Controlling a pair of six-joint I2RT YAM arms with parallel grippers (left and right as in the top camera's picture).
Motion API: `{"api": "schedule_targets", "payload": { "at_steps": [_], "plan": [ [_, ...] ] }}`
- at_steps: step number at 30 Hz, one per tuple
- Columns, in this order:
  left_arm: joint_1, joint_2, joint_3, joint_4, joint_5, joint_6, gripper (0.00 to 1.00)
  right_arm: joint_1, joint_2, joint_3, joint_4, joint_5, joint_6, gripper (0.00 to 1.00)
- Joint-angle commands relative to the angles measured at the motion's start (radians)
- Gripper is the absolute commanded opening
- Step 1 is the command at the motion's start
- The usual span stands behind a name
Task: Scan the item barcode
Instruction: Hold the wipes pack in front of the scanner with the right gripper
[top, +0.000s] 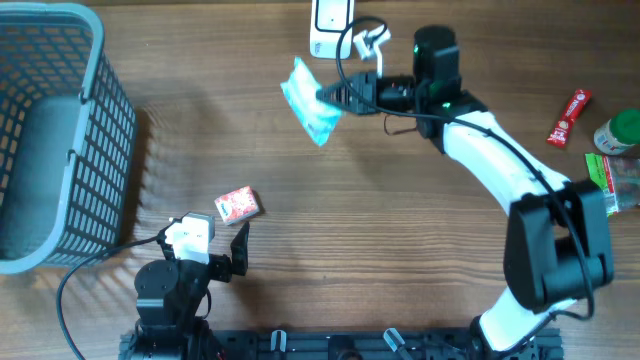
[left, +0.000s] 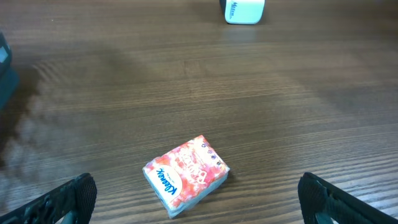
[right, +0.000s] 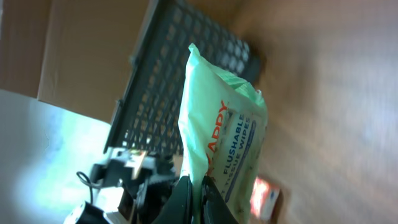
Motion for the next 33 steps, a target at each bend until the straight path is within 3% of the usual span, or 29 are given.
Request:
{"api": "schedule_targets", "payload": {
  "at_steps": [1, 5, 9, 14, 22, 27, 33],
  "plan": [
    [0.005, -0.006, -0.005, 0.003, 0.009, 0.011, 1.0, 0.022, -0.031, 0.079, -0.019, 0.24, -0.108, 0.05],
    [0.005, -0.006, -0.004, 0.003, 0.009, 0.011, 1.0, 0.09, -0.031, 0.14, -0.165, 0.708, -0.301, 0.05],
    [0.005, -0.006, -0.005, 0.003, 0.009, 0.011, 1.0, 0.121, -0.026, 0.147, -0.077, 1.025, -0.506, 0.05],
    [0.005, -0.006, -0.005, 0.003, 0.009, 0.011, 1.0, 0.12, 0.105, 0.185, 0.221, 1.135, -0.686, 0.05],
    [0.005, -0.006, -0.005, 0.003, 0.009, 0.011, 1.0, 0.127, 0.581, 0.737, 0.133, 1.262, -0.856, 0.05],
    [0.005, -0.006, -0.005, 0.003, 0.009, 0.011, 1.0, 0.155, 0.692, 0.765, 0.185, 1.353, -0.872, 0.05],
    [0.005, -0.006, -0.005, 0.003, 0.009, 0.011, 1.0, 0.175, 0.693, 0.771, 0.187, 1.513, -0.987, 0.05]
  ]
}}
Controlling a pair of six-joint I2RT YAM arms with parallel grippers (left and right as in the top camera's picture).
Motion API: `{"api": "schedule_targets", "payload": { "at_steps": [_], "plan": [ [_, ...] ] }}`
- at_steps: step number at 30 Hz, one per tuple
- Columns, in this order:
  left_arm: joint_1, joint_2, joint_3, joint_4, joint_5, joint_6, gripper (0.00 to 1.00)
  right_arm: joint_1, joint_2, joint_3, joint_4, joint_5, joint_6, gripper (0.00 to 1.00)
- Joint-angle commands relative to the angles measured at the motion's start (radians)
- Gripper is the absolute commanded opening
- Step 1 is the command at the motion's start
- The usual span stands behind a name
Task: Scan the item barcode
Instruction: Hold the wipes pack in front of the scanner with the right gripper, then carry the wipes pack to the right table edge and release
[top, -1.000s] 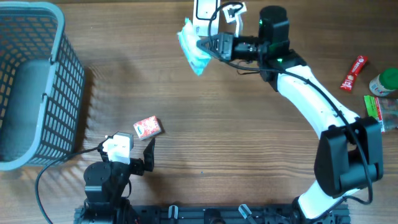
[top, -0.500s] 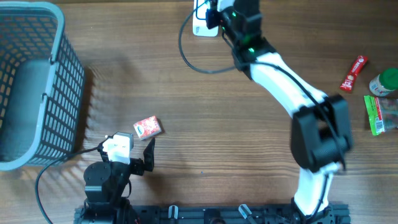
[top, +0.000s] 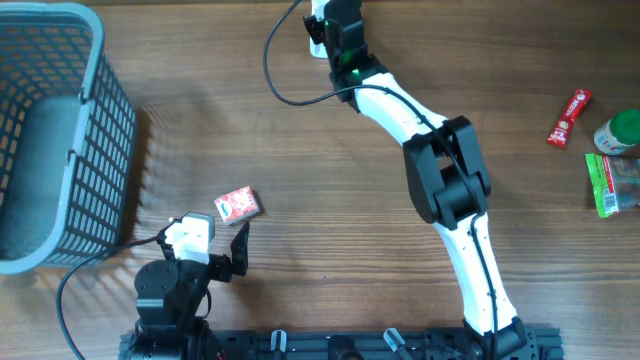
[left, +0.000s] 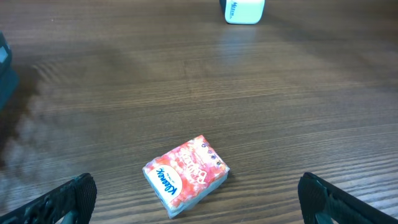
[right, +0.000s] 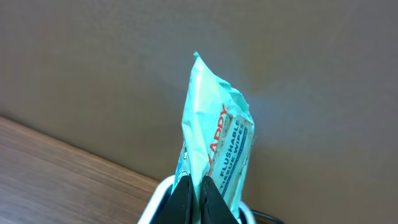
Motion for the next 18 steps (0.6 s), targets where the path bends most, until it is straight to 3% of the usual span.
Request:
{"api": "schedule_targets", "payload": {
  "at_steps": [1, 6, 8, 10, 11, 14, 18],
  "plan": [
    [0.005, -0.006, -0.005, 0.003, 0.008, 0.011, 1.0, 0.003, 0.008, 0.054, -0.04, 0.115, -0.047, 0.05],
    [0.005, -0.006, -0.005, 0.003, 0.008, 0.011, 1.0, 0.014, -0.108, 0.124, -0.321, 0.317, -0.048, 0.05],
    [0.005, -0.006, -0.005, 0.003, 0.008, 0.011, 1.0, -0.003, -0.209, 0.124, -0.512, 0.444, -0.02, 0.05],
    [0.005, -0.006, -0.005, 0.003, 0.008, 0.011, 1.0, -0.042, -0.283, 0.124, -0.719, 0.512, 0.087, 0.04],
    [0.005, -0.006, -0.004, 0.003, 0.008, 0.011, 1.0, -0.093, -0.314, 0.124, -0.899, 0.51, 0.212, 0.05],
    [0.005, -0.006, -0.005, 0.003, 0.008, 0.011, 1.0, -0.224, -0.304, 0.106, -1.172, 0.438, 0.43, 0.05],
    [0.005, -0.006, -0.005, 0.003, 0.008, 0.011, 1.0, -0.408, -0.298, -0.024, -1.176, 0.311, 0.534, 0.05]
  ]
}}
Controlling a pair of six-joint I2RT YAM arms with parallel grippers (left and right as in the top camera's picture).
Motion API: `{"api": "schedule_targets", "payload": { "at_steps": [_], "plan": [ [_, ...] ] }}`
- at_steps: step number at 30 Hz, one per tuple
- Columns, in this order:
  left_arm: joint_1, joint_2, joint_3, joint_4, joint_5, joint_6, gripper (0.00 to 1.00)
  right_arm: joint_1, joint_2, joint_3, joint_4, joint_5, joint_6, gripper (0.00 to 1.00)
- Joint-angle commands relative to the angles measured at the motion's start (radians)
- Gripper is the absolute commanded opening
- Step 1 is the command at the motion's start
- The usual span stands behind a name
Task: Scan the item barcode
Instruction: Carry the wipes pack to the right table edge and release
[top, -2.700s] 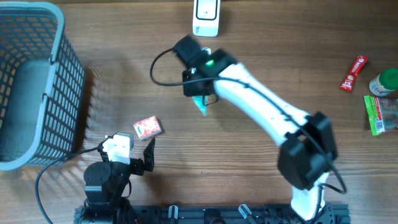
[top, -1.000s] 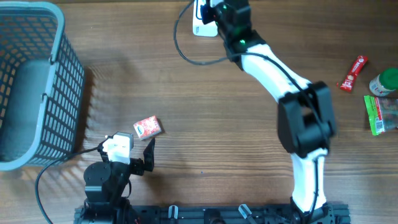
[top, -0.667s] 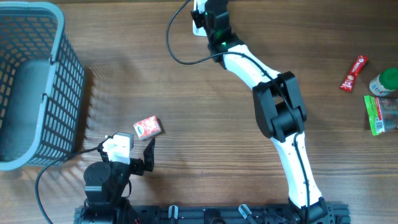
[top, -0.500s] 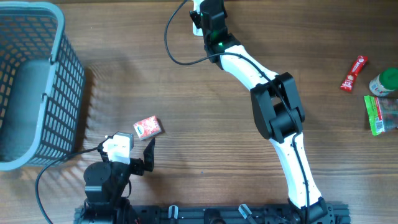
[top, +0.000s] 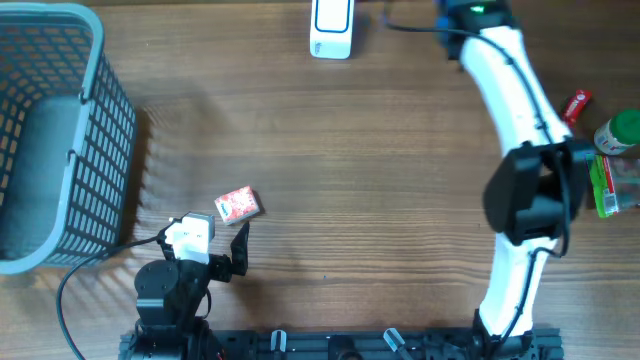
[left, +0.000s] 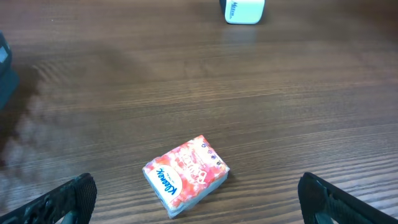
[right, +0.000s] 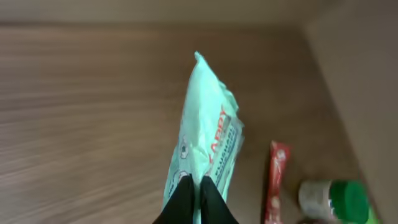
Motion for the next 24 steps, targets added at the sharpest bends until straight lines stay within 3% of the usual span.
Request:
{"api": "schedule_targets", "payload": {
  "at_steps": [1, 7, 8, 9, 10, 11, 15, 18, 22, 24],
  "plan": [
    [0.005, -0.006, -0.005, 0.003, 0.009, 0.011, 1.0, -0.139, 0.021, -0.131, 0.071, -0.081, 0.122, 0.05],
    [0.005, -0.006, -0.005, 0.003, 0.009, 0.011, 1.0, -0.35, 0.023, -0.356, 0.211, -0.137, 0.171, 0.05],
    [0.005, -0.006, -0.005, 0.003, 0.009, 0.011, 1.0, -0.381, 0.023, -0.37, 0.199, -0.148, 0.195, 0.08],
    [0.005, -0.006, -0.005, 0.003, 0.009, 0.011, 1.0, -0.404, 0.022, -0.369, 0.18, -0.178, 0.197, 0.3],
    [0.005, -0.006, -0.005, 0.003, 0.009, 0.011, 1.0, -0.419, 0.008, -0.354, 0.145, -0.23, 0.192, 0.8],
    [0.005, -0.006, -0.005, 0.003, 0.009, 0.011, 1.0, -0.421, -0.028, -0.328, 0.097, -0.316, 0.192, 1.0],
    [0.005, -0.006, -0.005, 0.003, 0.009, 0.011, 1.0, -0.317, -0.216, -0.298, 0.0, -0.73, 0.192, 1.0],
    [0.005, -0.006, -0.005, 0.003, 0.009, 0.011, 1.0, -0.14, -0.293, -0.299, -0.092, -1.043, 0.192, 1.0],
    [0.005, -0.006, -0.005, 0.003, 0.009, 0.011, 1.0, 0.129, -0.275, -0.419, -0.163, -1.072, 0.162, 0.99],
    [0.005, -0.006, -0.005, 0.003, 0.009, 0.011, 1.0, 0.278, -0.275, -0.537, -0.107, -1.172, 0.136, 0.99]
  ]
}}
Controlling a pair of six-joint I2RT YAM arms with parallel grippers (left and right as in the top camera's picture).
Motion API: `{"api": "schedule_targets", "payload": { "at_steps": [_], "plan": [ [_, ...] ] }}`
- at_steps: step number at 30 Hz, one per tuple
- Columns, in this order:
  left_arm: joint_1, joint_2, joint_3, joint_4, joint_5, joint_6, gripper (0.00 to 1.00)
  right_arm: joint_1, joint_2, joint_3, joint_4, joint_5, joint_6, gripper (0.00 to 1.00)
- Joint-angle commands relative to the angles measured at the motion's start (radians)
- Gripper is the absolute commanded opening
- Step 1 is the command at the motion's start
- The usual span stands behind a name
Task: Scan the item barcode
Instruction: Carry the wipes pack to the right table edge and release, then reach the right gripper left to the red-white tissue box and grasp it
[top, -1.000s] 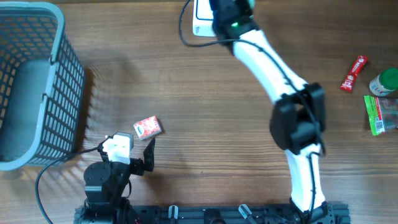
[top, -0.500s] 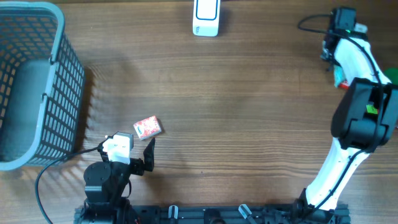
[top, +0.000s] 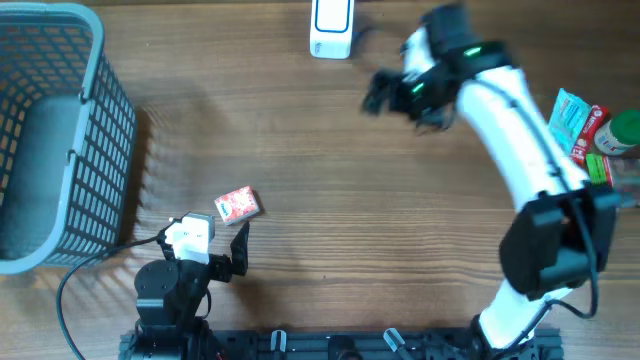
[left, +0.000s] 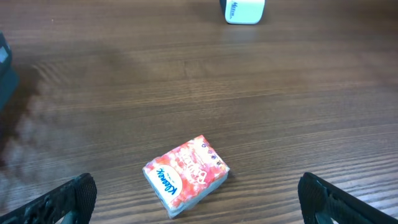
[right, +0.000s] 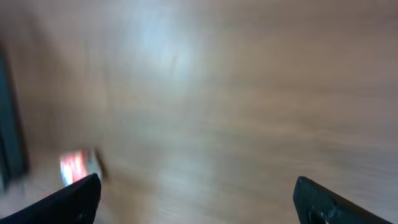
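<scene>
A teal wipes packet (top: 567, 115) lies at the table's right edge, against a green-capped bottle (top: 620, 130). The white scanner (top: 330, 25) stands at the back middle and also shows as the white scanner (left: 242, 10) in the left wrist view. My right gripper (top: 378, 98) is blurred, right of and in front of the scanner. In its own blurred view the right gripper (right: 199, 196) is wide open with nothing in it. My left gripper (left: 196, 198) stands open at the front left. A red Kleenex tissue pack (left: 186, 176) lies just ahead, between its fingers (left: 68, 196).
A grey mesh basket (top: 60, 130) fills the left side. A red sachet (top: 583, 140) and a green packet (top: 600, 170) lie by the bottle at the right. The tissue pack (top: 238, 204) lies front left.
My right gripper, then shut on the wipes packet over the far right, is now open and back left near the scanner. The packet lies by the bottle. The left arm is unmoved.
My right gripper held the wipes packet just in front of the scanner, then right at the scanner. Then it held the packet over the table's far right. Now the packet lies there and the open gripper is away from it. The left arm stayed still throughout.
</scene>
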Motion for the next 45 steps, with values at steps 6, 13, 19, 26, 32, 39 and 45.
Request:
{"api": "schedule_targets", "payload": {
  "at_steps": [6, 13, 19, 26, 32, 39, 45],
  "plan": [
    [0.005, -0.006, -0.005, 0.004, 0.009, 0.011, 1.0, 0.436, 0.038, -0.441, 0.7, -0.113, -0.061, 0.94],
    [0.005, -0.006, -0.005, 0.004, 0.009, 0.011, 1.0, 0.57, 0.178, -0.467, 0.963, -0.014, 0.025, 0.77],
    [0.005, -0.006, -0.005, 0.004, 0.009, 0.011, 1.0, 0.575, 0.209, -0.467, 1.008, 0.039, 0.099, 0.39],
    [0.005, -0.006, -0.004, 0.004, 0.009, 0.011, 1.0, 0.567, 0.242, -0.461, 1.066, 0.045, 0.15, 0.04],
    [0.005, -0.006, -0.005, 0.004, 0.009, 0.011, 1.0, 0.403, -0.041, -0.458, 0.758, 0.254, 0.056, 0.05],
    [0.005, -0.006, -0.005, 0.004, 0.009, 0.011, 1.0, 0.226, -0.138, -0.459, 0.513, 0.166, -0.405, 0.05],
    [0.005, -0.006, -0.005, 0.004, 0.009, 0.011, 1.0, 0.225, -0.101, -0.439, 0.454, 0.114, -0.42, 0.99]
  ]
}}
